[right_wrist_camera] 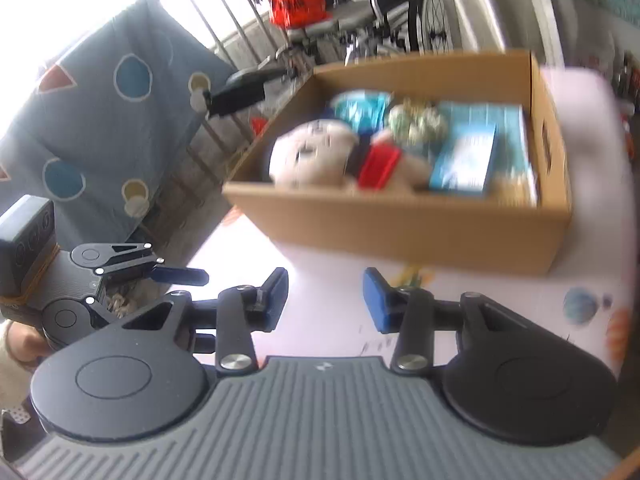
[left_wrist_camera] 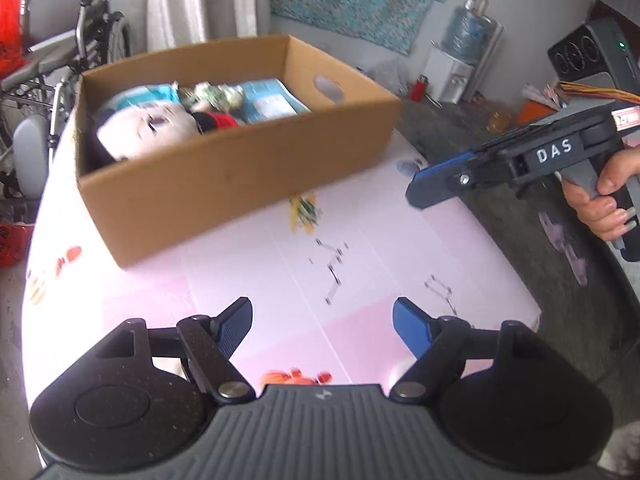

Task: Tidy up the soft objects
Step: 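Withdraw both grippers and move the left gripper to the white tape roll, then grasp the white tape roll with the left gripper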

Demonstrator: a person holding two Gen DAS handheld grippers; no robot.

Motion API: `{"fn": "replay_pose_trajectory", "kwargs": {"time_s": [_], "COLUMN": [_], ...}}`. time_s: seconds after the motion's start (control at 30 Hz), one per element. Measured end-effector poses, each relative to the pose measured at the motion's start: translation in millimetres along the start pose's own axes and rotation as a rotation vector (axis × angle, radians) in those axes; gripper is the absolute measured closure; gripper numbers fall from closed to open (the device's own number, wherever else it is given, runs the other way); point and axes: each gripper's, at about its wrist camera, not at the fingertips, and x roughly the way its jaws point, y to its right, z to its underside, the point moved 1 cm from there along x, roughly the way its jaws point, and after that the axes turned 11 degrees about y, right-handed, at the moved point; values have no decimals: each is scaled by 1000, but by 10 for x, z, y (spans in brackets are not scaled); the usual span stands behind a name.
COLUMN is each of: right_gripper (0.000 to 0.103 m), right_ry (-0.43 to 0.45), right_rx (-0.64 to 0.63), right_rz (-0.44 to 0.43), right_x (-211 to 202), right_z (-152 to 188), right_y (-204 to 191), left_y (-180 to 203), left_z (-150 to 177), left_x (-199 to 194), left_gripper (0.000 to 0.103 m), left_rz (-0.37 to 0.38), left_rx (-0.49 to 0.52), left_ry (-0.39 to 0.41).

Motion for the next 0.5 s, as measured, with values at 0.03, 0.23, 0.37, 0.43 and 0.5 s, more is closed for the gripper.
{"fn": "replay_pose_trajectory", "kwargs": {"time_s": [0.03,0.23,0.37,0.43,0.5], "right_gripper": [62,62,63,64,65], "right_ry": [-46,-156,-144,-125,-113], "right_rx": [8,127,181,191,174], "right_rz": [-3,9,29,34,47], "right_x": [31,103,82,47,27], "right_z": [222,1252,1523,1586,1620], "right_y": [-16,-22,18,12,-10], "left_y": [79,396,528,614,682], "left_z": [129,574,698,750,778], "left_x": [21,263,481,552,613], "left_gripper": [24,36,47,51,53], "left_rz": [18,98,107,104,100], "left_rx": [15,16,19,41,69], "left_ry": [-22,-65,-100,-112,-131]}}
